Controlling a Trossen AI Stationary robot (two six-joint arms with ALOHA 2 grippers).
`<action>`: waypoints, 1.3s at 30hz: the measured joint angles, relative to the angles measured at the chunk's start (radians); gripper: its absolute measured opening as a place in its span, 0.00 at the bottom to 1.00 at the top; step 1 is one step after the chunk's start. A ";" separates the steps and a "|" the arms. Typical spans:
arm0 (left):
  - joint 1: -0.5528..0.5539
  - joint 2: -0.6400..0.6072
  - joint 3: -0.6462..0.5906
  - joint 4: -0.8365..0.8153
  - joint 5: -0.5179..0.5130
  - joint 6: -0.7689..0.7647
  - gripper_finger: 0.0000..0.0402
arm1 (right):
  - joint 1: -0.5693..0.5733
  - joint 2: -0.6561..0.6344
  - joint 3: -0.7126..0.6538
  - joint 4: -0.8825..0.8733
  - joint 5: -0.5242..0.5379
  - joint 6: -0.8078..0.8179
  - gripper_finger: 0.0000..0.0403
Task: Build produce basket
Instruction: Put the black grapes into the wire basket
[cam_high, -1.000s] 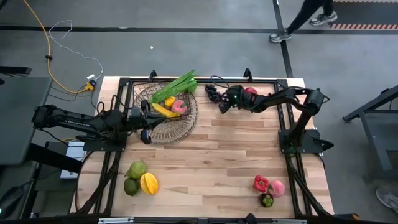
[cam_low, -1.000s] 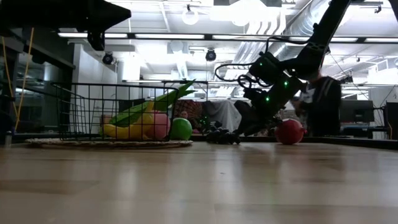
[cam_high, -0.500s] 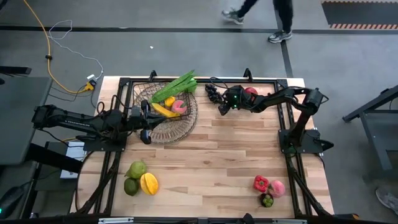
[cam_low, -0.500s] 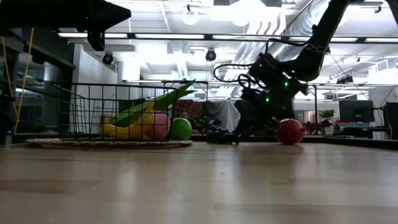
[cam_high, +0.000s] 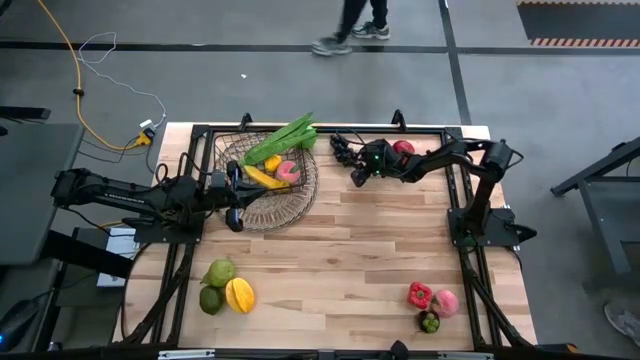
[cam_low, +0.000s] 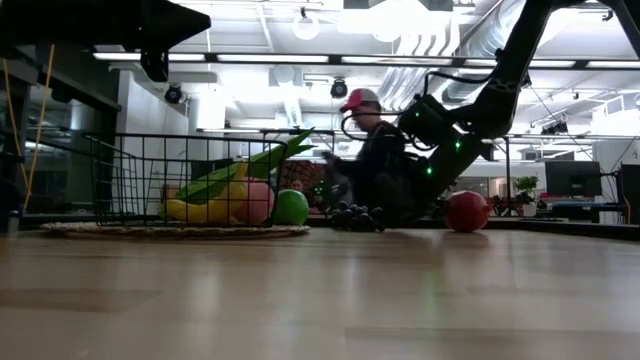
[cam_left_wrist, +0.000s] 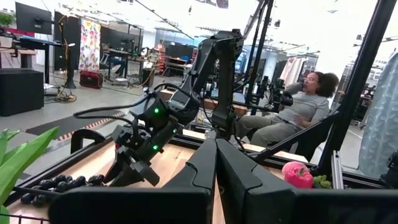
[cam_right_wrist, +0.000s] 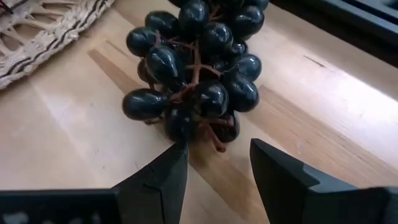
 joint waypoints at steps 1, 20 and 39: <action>0.000 0.000 0.000 0.000 0.000 0.000 0.00 | 0.000 0.001 0.000 0.010 0.001 0.000 0.41; 0.000 0.000 0.000 0.000 0.000 0.007 0.00 | 0.003 0.002 0.000 0.051 -0.014 0.007 0.05; 0.000 0.000 0.000 0.001 0.000 0.019 0.00 | 0.073 -0.203 -0.020 -0.052 -0.030 -0.018 0.00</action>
